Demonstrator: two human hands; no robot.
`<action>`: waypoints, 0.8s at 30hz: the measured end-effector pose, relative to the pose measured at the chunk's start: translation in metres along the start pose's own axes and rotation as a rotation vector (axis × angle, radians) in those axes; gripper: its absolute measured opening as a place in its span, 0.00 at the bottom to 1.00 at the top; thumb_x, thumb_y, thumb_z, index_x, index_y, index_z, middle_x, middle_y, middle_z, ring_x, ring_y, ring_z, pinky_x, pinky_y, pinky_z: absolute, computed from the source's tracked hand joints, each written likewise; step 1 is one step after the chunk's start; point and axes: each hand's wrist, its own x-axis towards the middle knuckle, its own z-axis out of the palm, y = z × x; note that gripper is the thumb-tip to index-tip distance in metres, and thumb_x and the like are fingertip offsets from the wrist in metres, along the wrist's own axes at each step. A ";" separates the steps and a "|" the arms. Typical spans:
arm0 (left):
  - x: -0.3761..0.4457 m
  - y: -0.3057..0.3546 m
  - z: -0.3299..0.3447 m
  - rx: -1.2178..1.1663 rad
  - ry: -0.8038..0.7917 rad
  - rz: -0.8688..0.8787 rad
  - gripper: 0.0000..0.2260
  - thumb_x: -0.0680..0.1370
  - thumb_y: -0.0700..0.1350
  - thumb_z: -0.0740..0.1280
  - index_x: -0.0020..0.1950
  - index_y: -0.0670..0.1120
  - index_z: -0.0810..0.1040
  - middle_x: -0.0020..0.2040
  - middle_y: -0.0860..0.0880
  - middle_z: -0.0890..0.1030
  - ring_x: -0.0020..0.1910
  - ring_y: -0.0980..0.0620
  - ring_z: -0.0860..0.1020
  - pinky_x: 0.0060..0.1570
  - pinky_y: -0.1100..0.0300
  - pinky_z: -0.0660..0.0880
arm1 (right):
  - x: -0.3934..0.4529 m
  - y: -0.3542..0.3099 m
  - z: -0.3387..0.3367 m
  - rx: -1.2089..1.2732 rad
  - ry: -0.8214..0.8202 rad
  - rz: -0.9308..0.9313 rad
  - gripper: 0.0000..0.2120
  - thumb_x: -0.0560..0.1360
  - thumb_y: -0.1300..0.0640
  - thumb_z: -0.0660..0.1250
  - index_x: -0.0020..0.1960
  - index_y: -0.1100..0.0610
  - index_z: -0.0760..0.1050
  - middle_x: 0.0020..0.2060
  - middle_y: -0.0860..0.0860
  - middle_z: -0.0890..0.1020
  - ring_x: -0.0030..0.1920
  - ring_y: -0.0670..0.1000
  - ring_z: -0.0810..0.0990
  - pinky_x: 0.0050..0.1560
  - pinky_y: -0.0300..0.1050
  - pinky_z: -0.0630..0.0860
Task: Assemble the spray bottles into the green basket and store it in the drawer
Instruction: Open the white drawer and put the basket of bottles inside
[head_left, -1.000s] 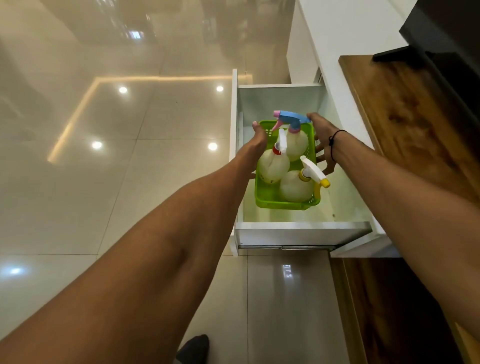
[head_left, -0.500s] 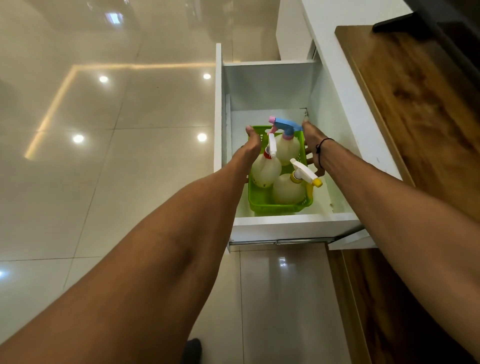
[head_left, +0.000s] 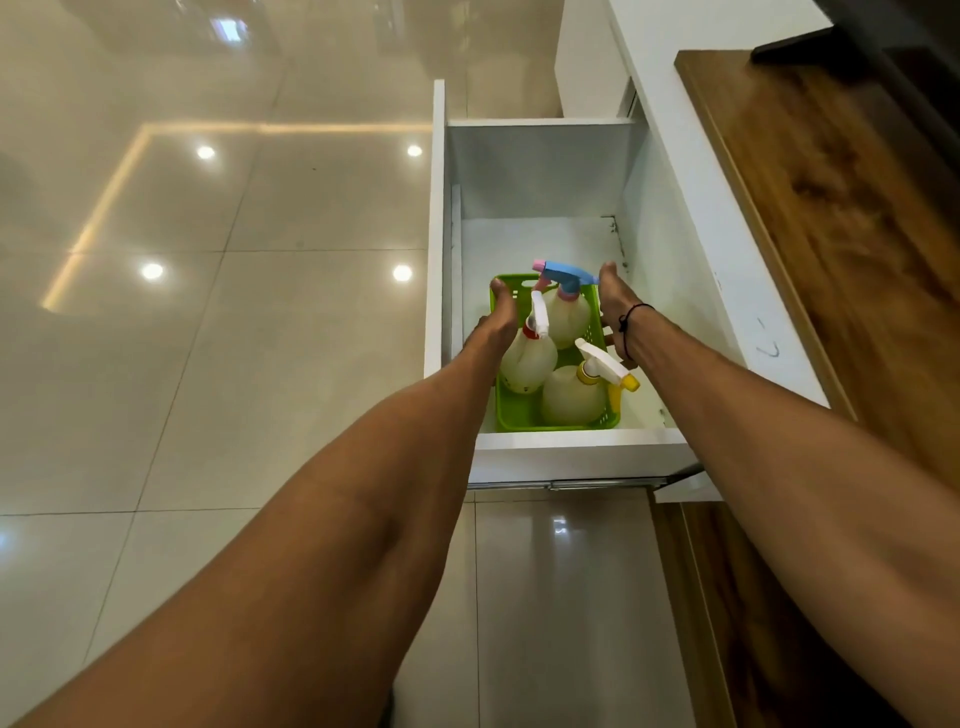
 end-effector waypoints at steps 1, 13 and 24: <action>-0.003 0.001 0.000 0.004 0.009 -0.007 0.42 0.81 0.73 0.42 0.84 0.46 0.61 0.81 0.38 0.66 0.79 0.37 0.67 0.78 0.39 0.65 | 0.000 0.000 0.000 0.006 -0.004 0.006 0.38 0.84 0.32 0.40 0.82 0.55 0.60 0.79 0.59 0.67 0.77 0.60 0.68 0.76 0.57 0.64; -0.092 0.040 -0.051 0.396 0.244 0.536 0.19 0.84 0.55 0.61 0.54 0.40 0.80 0.53 0.41 0.86 0.50 0.42 0.86 0.58 0.47 0.83 | -0.036 -0.019 -0.033 -0.202 0.159 -0.193 0.39 0.83 0.32 0.45 0.79 0.60 0.66 0.75 0.60 0.72 0.73 0.62 0.72 0.67 0.55 0.70; -0.138 -0.025 -0.112 0.037 0.174 0.234 0.18 0.83 0.41 0.59 0.72 0.45 0.77 0.67 0.41 0.80 0.63 0.39 0.81 0.61 0.45 0.81 | -0.144 -0.007 0.016 -0.593 0.180 -0.714 0.23 0.78 0.36 0.66 0.62 0.52 0.77 0.59 0.52 0.82 0.61 0.58 0.79 0.61 0.55 0.71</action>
